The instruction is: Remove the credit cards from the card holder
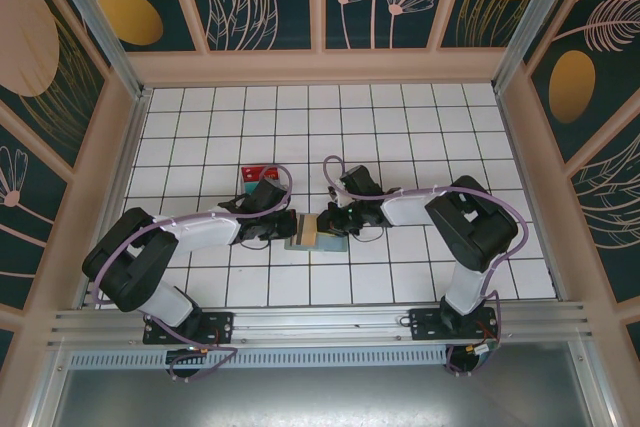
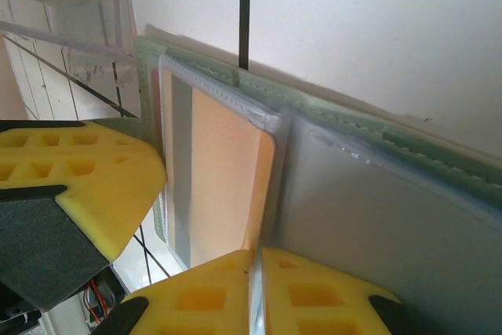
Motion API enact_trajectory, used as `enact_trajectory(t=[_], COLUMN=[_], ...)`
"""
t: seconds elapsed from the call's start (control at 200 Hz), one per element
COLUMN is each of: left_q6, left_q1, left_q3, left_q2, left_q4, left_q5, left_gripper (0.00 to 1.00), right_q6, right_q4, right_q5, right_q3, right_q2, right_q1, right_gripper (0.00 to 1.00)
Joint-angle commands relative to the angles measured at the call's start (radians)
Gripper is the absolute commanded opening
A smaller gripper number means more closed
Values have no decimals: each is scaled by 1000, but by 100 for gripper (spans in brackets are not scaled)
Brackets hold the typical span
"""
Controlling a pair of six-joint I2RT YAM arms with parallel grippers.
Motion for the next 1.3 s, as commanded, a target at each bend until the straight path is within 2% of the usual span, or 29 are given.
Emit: enact_trajectory(t=[0.0,0.355,0.46,0.536,0.916,1.176,1.226,1.296], left_q6=[-11,-15,-17,-17,-6,-4,-3,-3], left_q1=[2,1,1,1,2,2,1,1], left_q3=[-25,-29,-31,-31,-20,-17,-14,-10], left_q2=[19,23,23,23,30,34,37,41], left_q4=[-25,-10,-10,-12,-47,-45,-44,-45], left_q5=[14,36,38,36,1,3,8,12], left_gripper=[0,0,0,0,0,0,0,0], right_q6=[23,22,22,22,27,26,37,49], right_q4=[-15,18,20,18,21,34,53,78], right_q5=[-28,-69,-73,-70,-64,-68,-74,-82], right_q3=[-13,18,22,20,-59,-68,-61,-53], right_q2=[6,55,63,60,-22,-21,-12,4], right_q1=[5,5,5,5,-32,-42,-41,-41], right_gripper=[13,14,9,0,0,0,16,20])
